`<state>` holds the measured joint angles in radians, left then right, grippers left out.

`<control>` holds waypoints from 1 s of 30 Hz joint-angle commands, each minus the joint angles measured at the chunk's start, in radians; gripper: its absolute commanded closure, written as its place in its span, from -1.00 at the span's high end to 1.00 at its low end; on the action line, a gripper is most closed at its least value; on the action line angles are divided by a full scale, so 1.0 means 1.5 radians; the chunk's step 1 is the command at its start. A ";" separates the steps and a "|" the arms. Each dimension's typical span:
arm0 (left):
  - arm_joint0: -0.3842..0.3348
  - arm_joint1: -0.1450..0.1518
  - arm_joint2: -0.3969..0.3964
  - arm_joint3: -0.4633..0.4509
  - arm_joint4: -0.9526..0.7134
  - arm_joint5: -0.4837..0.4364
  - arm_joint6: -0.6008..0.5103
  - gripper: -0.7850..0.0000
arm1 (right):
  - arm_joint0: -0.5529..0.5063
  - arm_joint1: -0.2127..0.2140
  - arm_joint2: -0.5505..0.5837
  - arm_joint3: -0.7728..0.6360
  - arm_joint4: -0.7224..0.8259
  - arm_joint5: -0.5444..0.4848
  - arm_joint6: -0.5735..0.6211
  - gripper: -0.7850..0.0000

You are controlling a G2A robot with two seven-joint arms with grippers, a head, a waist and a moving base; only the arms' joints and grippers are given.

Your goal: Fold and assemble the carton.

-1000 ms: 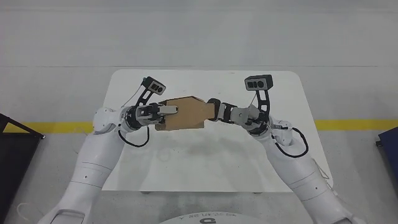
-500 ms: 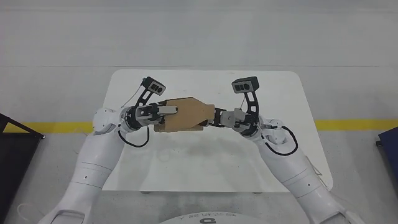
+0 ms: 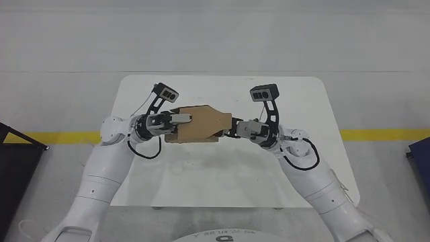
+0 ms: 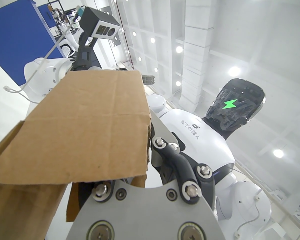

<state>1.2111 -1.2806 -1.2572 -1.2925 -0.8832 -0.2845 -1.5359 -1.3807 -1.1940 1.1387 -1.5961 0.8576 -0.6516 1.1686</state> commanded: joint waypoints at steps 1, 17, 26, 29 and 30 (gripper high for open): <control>0.000 0.000 -0.001 -0.001 0.000 0.000 0.000 -1.00 | 0.001 0.000 0.001 0.002 -0.010 -0.003 -0.003 0.80; 0.001 0.000 -0.003 -0.001 -0.001 0.000 0.000 -1.00 | 0.001 0.003 0.005 0.008 -0.065 -0.022 -0.022 -0.18; 0.002 0.001 -0.007 -0.005 -0.002 0.000 0.000 -1.00 | 0.000 0.007 0.016 0.013 -0.089 -0.025 -0.025 -0.79; 0.003 0.001 -0.010 -0.007 -0.005 0.000 0.000 -1.00 | -0.001 0.010 0.028 0.012 -0.128 -0.027 -0.035 -0.82; 0.003 0.002 -0.011 -0.007 -0.005 0.000 0.000 -1.00 | -0.003 0.011 0.032 0.009 -0.146 -0.027 -0.041 -0.81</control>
<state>1.2150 -1.2785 -1.2728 -1.3028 -0.8904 -0.2845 -1.5359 -1.3832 -1.1795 1.1811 -1.5787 0.6664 -0.6925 1.1150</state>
